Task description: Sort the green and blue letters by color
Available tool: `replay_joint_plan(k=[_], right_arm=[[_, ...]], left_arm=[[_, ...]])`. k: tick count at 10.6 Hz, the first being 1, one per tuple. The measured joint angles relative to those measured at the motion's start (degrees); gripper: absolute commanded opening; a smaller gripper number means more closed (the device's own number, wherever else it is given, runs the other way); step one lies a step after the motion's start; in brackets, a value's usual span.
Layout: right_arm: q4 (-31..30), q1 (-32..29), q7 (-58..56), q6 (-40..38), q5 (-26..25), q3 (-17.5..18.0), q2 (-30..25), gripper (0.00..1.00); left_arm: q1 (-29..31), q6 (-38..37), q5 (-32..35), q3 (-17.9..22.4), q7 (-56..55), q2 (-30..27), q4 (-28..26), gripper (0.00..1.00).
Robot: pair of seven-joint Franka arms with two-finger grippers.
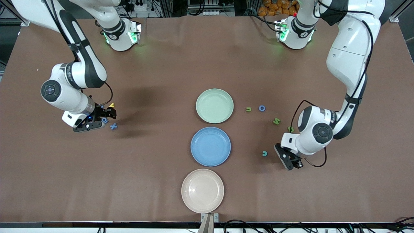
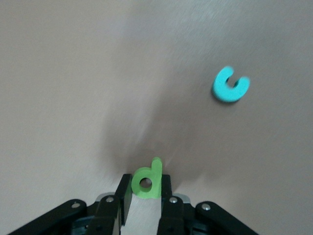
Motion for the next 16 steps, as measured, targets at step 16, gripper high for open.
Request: replay_joint_plan(k=[16], right_arm=[[0.0, -0.3, -1.3, 10.3, -0.8, -1.8, 9.5, 0.71]], left_arm=[[-7.8, -18.4, 0.0, -5.3, -57.7, -8.4, 0.4, 0.00]])
